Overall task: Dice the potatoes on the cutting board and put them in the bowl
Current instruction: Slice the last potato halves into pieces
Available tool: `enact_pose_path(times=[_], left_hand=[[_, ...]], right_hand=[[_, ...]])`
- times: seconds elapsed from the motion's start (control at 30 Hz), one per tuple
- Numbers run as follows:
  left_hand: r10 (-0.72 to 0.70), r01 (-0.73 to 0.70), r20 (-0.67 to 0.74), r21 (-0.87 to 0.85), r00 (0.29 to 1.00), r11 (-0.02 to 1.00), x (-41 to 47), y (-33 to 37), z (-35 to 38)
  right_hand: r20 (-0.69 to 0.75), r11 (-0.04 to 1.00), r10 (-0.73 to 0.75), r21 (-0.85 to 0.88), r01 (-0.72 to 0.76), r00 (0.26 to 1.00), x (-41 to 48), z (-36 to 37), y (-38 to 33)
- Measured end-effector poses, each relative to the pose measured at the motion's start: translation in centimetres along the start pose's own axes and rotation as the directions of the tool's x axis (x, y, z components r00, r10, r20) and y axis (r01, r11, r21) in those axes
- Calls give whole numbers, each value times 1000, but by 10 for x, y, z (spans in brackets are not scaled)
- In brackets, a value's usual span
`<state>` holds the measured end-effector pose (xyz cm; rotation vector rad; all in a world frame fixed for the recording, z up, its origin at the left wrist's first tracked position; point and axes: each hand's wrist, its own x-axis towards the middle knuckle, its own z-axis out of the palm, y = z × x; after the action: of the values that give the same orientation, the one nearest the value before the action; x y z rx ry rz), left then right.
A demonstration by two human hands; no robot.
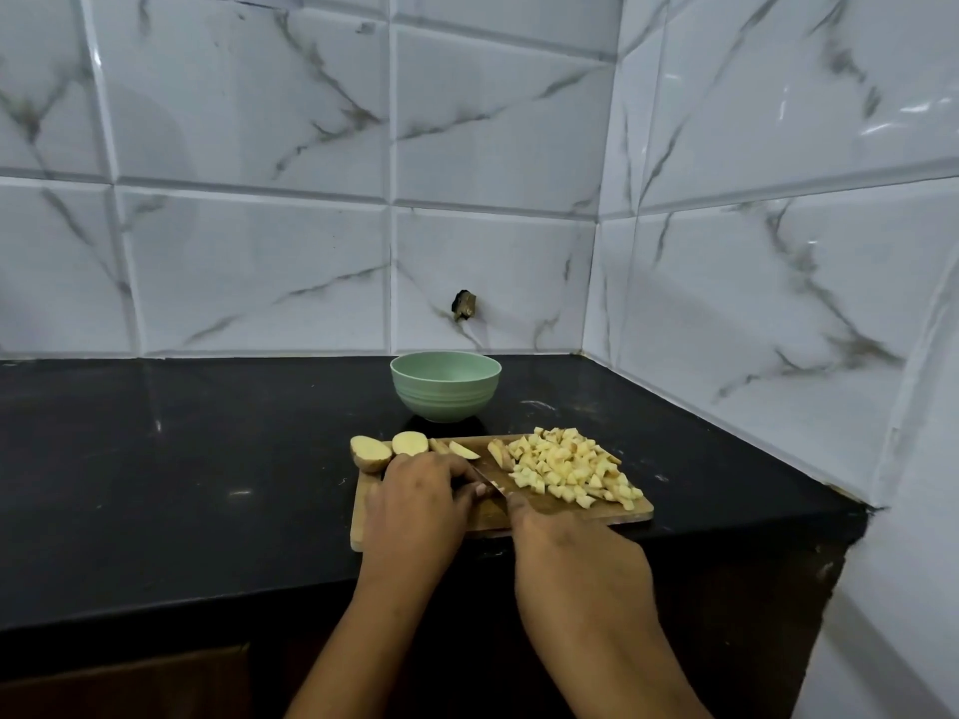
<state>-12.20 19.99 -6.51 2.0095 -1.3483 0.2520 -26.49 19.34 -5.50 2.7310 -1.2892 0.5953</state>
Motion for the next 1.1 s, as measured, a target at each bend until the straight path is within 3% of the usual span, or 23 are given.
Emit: enact_pose_path(times=[0.3, 0.5, 0.67, 0.8, 1.1], left_hand=[[-26, 28, 27, -91, 999, 995, 1, -5, -2], [-29, 29, 8, -112, 1000, 993, 1, -3, -3], [-29, 40, 73, -164, 997, 986, 1, -4, -9], [-63, 64, 13, -228, 998, 972, -2, -4, -9], [-57, 38, -47, -331, 997, 943, -2, -8, -1]], right_hand=[[-89, 1000, 11, 4, -11, 996, -1, -2, 10], [15, 999, -22, 29, 21, 1000, 0, 3, 1], [-51, 999, 11, -40, -13, 999, 14, 1, 0], [-90, 1000, -6, -13, 5, 996, 5, 2, 3], [34, 998, -20, -55, 22, 999, 13, 2, -11]])
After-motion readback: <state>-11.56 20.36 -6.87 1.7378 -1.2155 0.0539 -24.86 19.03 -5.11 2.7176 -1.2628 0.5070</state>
